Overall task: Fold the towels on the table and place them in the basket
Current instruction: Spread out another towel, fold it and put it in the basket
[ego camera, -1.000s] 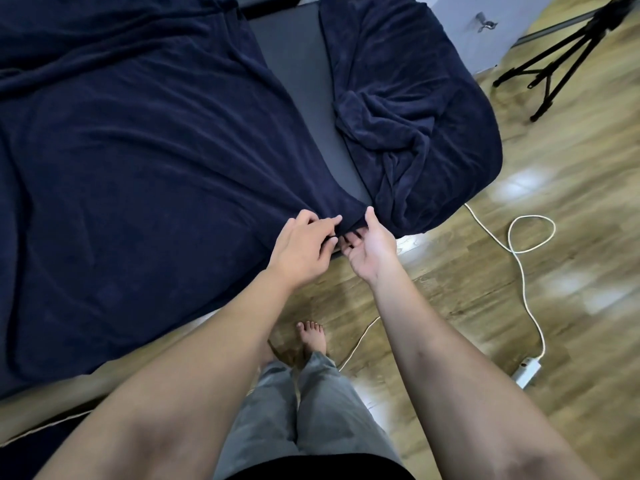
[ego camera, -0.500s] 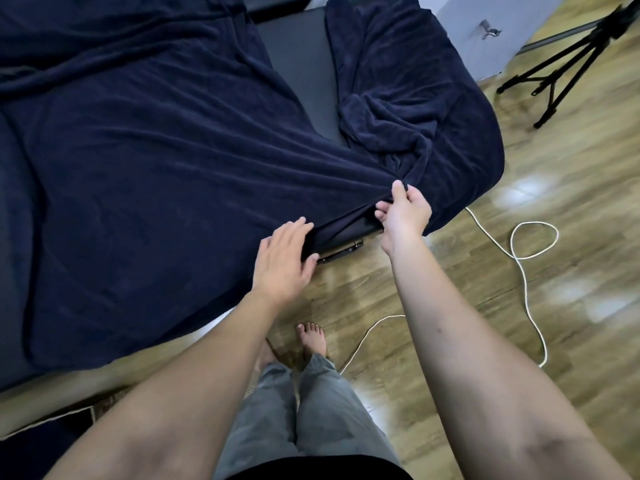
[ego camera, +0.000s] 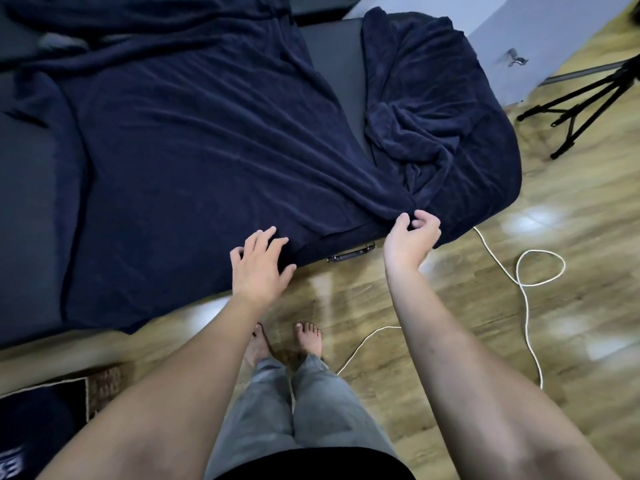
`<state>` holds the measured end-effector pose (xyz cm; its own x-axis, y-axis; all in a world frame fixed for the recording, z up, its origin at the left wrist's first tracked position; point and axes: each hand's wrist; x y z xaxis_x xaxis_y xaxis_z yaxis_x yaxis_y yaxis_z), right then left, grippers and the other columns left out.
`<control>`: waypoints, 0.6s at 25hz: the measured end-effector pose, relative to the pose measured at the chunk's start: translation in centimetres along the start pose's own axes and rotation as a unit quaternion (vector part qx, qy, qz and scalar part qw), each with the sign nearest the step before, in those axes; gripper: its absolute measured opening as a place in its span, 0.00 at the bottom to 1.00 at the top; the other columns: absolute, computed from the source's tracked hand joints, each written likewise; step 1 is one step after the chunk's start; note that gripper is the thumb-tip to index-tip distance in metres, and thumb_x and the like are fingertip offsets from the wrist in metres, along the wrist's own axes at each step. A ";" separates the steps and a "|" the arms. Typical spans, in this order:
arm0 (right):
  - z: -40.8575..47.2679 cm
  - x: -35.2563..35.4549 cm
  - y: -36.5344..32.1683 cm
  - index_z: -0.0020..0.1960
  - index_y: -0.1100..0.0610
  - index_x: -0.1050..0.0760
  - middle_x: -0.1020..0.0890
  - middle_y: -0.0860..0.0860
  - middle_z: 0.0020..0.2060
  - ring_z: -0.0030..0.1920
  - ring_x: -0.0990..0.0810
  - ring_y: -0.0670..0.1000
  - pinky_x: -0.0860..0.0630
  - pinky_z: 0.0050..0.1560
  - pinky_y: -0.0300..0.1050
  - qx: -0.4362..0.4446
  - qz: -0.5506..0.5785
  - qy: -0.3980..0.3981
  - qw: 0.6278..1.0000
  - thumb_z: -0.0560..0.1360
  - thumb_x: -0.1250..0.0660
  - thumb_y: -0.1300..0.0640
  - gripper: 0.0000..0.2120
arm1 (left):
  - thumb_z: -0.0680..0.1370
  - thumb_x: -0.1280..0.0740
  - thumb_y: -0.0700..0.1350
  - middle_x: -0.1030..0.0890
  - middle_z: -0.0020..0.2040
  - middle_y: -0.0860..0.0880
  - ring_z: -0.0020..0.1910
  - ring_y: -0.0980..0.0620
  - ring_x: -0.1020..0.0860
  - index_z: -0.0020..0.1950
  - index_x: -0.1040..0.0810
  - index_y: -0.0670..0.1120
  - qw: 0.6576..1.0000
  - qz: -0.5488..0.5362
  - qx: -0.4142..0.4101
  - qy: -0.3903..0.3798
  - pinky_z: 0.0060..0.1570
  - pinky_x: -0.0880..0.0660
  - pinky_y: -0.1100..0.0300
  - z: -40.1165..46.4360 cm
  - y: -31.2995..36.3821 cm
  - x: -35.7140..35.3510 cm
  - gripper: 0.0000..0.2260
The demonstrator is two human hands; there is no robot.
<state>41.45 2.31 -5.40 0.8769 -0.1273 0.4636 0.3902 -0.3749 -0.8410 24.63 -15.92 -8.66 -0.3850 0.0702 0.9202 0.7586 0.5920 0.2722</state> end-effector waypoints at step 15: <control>-26.2 -13.7 1.6 0.65 0.55 0.25 0.24 0.51 0.60 0.57 0.26 0.56 0.30 0.60 0.51 0.517 -0.351 -0.521 0.582 0.80 0.34 0.52 0.15 | 0.81 0.35 0.49 0.28 0.69 0.51 0.65 0.46 0.25 0.70 0.29 0.50 0.700 -0.431 0.495 0.282 0.68 0.31 0.48 -12.5 -19.3 0.0 0.18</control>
<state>22.72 -20.60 -5.77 -0.1161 0.5511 0.8263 0.2444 0.8222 -0.5141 16.52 -37.38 -10.40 0.0049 -0.8182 0.5750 -0.4702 0.5055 0.7234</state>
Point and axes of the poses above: each hand's wrist, its own z-axis towards the middle knuckle, its own x-axis out of the back of the hand, y = z × x
